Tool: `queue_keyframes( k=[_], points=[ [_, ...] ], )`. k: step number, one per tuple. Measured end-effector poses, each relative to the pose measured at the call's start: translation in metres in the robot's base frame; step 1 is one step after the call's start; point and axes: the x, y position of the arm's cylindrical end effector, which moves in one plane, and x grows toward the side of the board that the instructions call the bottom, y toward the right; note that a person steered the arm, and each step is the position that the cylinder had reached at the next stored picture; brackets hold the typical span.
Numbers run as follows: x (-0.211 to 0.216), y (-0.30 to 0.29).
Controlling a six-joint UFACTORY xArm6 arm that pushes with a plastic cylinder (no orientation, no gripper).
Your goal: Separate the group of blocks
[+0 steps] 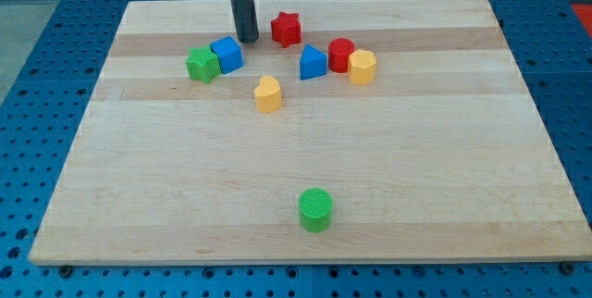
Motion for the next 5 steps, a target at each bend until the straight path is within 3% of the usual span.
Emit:
queue_keyframes(
  k=[2, 5],
  points=[
    [-0.062, 0.004],
    [-0.064, 0.059]
  ],
)
